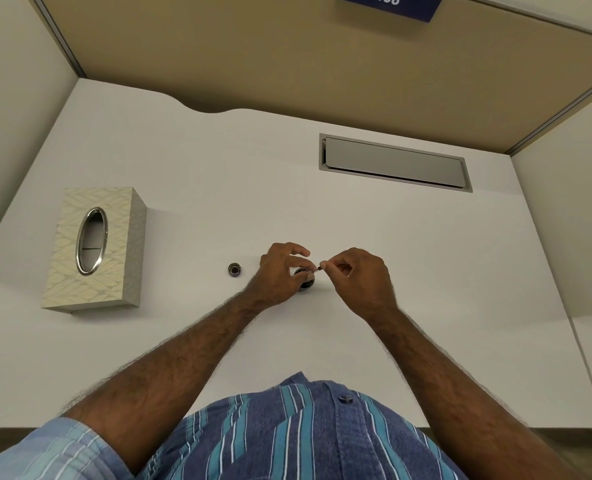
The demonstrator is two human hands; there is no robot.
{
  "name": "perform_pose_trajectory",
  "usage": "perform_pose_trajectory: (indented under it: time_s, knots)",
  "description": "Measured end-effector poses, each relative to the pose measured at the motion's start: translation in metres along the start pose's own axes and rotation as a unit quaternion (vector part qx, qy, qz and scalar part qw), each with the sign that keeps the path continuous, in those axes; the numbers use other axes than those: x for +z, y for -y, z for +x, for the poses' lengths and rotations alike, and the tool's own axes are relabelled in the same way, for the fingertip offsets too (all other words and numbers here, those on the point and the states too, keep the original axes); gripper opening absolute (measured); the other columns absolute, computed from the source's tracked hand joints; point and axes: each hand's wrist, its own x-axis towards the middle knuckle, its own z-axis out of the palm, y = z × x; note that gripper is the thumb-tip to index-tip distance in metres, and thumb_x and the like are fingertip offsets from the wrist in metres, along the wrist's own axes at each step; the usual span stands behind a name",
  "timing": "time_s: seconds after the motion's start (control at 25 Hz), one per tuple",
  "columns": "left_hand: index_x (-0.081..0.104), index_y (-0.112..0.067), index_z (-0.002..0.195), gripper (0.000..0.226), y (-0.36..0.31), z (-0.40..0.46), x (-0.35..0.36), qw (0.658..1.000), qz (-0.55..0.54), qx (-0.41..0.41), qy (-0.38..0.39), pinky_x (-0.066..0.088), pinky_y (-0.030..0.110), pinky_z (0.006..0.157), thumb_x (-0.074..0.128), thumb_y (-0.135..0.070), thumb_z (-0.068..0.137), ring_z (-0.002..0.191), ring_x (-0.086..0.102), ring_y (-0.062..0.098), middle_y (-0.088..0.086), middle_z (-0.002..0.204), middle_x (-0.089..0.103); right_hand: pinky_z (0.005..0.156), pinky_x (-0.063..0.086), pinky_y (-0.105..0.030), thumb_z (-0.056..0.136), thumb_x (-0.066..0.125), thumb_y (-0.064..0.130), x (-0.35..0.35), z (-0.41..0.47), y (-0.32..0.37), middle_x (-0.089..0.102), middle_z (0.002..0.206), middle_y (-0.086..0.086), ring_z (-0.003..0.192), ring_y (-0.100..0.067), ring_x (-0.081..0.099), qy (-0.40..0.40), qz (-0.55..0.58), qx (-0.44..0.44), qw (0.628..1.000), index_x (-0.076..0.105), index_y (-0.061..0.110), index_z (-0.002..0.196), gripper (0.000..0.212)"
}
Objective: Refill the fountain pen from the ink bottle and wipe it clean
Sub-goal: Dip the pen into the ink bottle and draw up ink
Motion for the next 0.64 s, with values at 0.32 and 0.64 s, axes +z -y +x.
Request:
perform_pose_trajectory:
  time_s: [0.32, 0.64]
  knots:
    - [0.077, -0.032, 0.1, 0.012, 0.0, 0.001, -0.001, 1.0, -0.004, -0.006, 0.005, 0.032, 0.048, 0.114, 0.077, -0.033, 0.088, 0.122, 0.037, -0.009, -0.047, 0.113, 0.056, 0.076, 0.056, -0.032, 0.094, 0.076, 0.032, -0.005, -0.001, 0.002, 0.074, 0.093, 0.011, 0.075, -0.007, 0.068, 0.018, 0.038, -0.023, 0.999, 0.079, 0.024, 0.096, 0.008]
    - [0.069, -0.046, 0.096, 0.021, -0.009, -0.003, -0.007, 0.999, -0.038, -0.015, 0.019, 0.03, 0.052, 0.115, 0.078, -0.029, 0.088, 0.132, 0.052, 0.014, -0.018, 0.121, 0.068, 0.072, 0.049, -0.024, 0.094, 0.076, 0.037, -0.001, 0.0, 0.004, 0.072, 0.086, 0.011, 0.078, -0.005, 0.064, 0.015, 0.021, -0.011, 1.0, 0.079, 0.025, 0.089, 0.014]
